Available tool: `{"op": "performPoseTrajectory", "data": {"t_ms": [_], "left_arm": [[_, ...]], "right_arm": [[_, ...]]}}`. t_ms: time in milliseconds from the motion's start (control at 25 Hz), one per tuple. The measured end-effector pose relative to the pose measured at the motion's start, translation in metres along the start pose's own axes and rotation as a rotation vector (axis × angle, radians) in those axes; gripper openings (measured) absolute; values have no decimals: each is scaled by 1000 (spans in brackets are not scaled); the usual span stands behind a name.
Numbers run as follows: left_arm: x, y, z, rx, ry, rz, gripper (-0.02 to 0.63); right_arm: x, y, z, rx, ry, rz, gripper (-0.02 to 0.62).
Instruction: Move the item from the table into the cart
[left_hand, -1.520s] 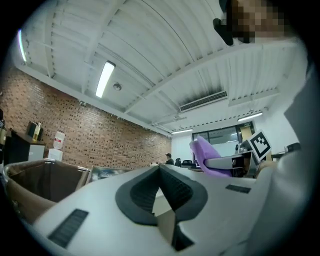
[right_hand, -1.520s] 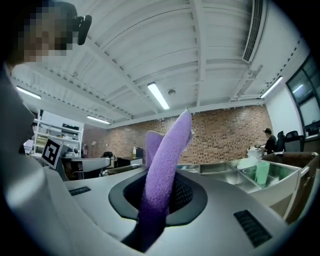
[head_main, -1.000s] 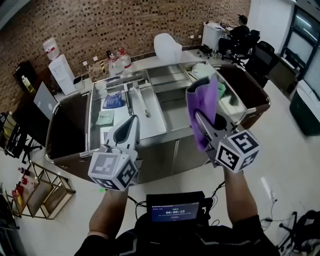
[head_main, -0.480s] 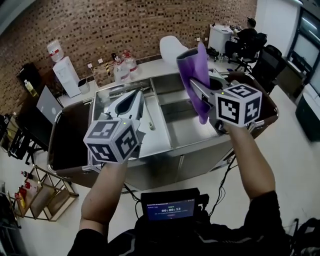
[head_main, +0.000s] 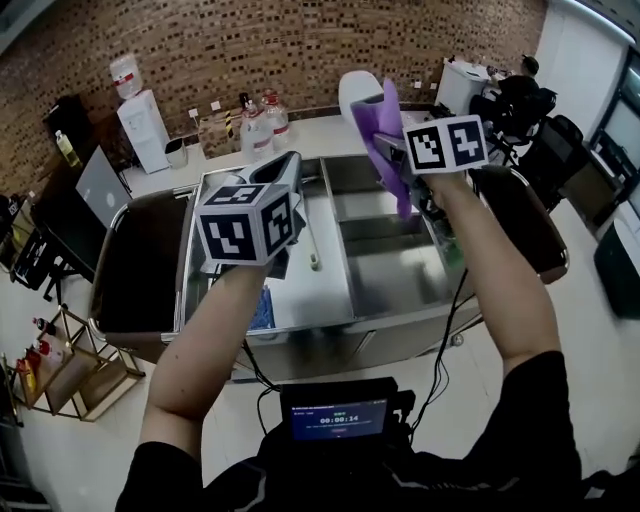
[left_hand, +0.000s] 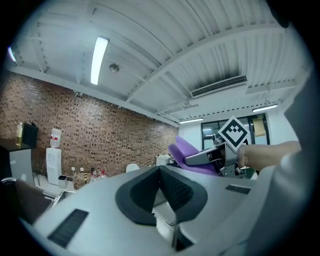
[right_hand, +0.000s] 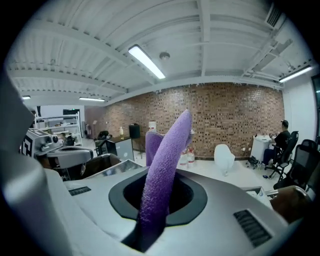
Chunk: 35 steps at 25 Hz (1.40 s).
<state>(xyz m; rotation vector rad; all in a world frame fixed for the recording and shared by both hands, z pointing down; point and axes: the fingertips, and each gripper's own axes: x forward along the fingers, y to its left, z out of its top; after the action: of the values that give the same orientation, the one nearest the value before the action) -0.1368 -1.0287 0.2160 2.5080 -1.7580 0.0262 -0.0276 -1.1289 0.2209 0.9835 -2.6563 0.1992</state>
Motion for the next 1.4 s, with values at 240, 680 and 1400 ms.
{"op": "performPoseTrajectory", "data": {"t_ms": [240,680,1400], "left_arm": [[60,23,-42,6,116,58,0],[139,84,-113,-67,277,97,0],[185,112,-176,-87,382,76,0]], "right_arm": [[72,-42,-52,0,172,22,34],[173,-68,-140,-34,524,82,34],[234,-93,-220,-60,796,43,38]]}}
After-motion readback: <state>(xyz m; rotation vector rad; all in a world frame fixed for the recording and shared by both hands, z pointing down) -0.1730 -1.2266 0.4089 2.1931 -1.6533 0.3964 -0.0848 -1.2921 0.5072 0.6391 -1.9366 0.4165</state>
